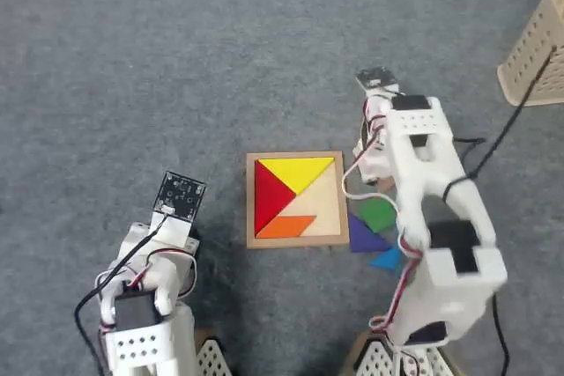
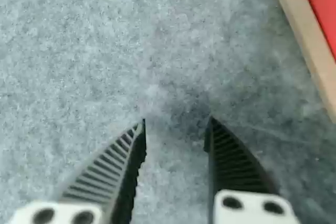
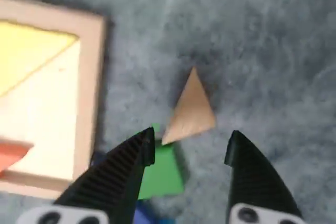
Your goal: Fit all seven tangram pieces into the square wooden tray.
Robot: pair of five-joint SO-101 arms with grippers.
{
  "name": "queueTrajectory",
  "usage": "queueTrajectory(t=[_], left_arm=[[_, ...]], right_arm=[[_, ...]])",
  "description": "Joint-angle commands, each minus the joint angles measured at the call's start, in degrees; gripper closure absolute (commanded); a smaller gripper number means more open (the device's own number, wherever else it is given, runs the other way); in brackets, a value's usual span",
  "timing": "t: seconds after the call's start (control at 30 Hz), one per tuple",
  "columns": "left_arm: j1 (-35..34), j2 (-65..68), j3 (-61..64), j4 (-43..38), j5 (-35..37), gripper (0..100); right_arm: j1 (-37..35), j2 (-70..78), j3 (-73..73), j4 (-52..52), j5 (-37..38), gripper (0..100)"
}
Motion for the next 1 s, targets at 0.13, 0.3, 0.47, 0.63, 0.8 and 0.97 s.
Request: queueTrajectory(t=[0.13, 0.3, 0.47, 0.63, 0.8, 0.97], left_arm=[[0.00, -0.62, -0.40, 0.18, 0.35, 82], [0.00, -0.62, -0.40, 0.18, 0.35, 82], [0.00, -0.62, -0.40, 0.18, 0.35, 82], [0.00, -0.62, -0.40, 0.18, 0.35, 82], [0.00, -0.62, -0.40, 0.18, 0.35, 82], [0.00, -0.62, -0.40, 0.18, 0.35, 82]], right_arm=[[0.84, 2.07, -3.96, -0.75, -0.79, 76.8], [0.75, 3.82, -4.40, -1.71, -0.44, 77.8], [0.84, 5.23, -4.66, -2.86, -0.35, 86.7], [0.92, 4.88, -4.66, -2.77, -0.35, 87.6], [0.84, 4.53, -4.66, -2.33, -0.35, 87.6], [0.84, -1.36, -4.31, 0.57, 0.62, 87.6]])
